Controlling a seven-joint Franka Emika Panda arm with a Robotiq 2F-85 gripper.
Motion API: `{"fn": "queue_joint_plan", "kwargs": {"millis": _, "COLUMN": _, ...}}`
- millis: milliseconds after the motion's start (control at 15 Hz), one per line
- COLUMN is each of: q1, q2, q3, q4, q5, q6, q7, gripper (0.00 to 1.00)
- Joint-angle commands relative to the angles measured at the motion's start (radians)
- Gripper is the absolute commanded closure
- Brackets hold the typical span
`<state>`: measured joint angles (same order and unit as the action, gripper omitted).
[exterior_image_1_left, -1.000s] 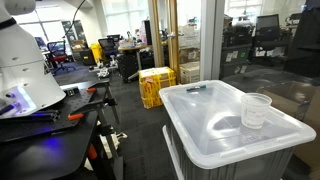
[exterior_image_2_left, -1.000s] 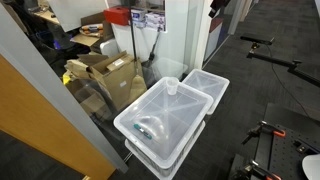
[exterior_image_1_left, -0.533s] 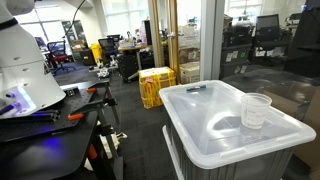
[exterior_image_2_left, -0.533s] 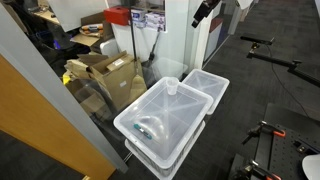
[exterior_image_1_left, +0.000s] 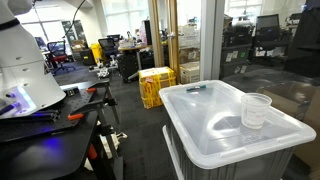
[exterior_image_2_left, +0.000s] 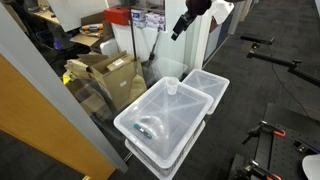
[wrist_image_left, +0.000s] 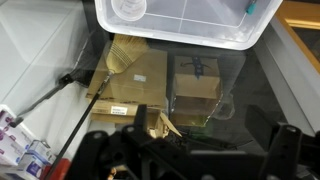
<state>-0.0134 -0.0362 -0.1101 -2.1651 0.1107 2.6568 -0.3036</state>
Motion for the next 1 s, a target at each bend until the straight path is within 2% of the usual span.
{"fn": "queue_joint_plan", "kwargs": {"millis": 0, "q1": 0.0, "q2": 0.088, "q3": 0.033, "q4": 0.089, "q5": 0.1, "q6": -0.001, "q7": -0.082, "gripper": 0.0}}
{"fn": "queue_joint_plan", "kwargs": {"millis": 467, "q1": -0.03, "q2": 0.219, "q3": 0.125, "q4": 0.202, "q5": 0.234, "q6": -0.018, "q7": -0.176, "gripper": 0.0}}
{"fn": "queue_joint_plan", "kwargs": {"millis": 667, "q1": -0.039, "q2": 0.265, "q3": 0.164, "q4": 0.238, "q5": 0.259, "q6": -0.019, "q7": -0.162, "gripper": 0.0}}
{"fn": "queue_joint_plan", "kwargs": {"millis": 933, "q1": -0.031, "q2": 0.303, "q3": 0.195, "q4": 0.256, "q5": 0.236, "q6": -0.005, "q7": -0.097, "gripper": 0.0}}
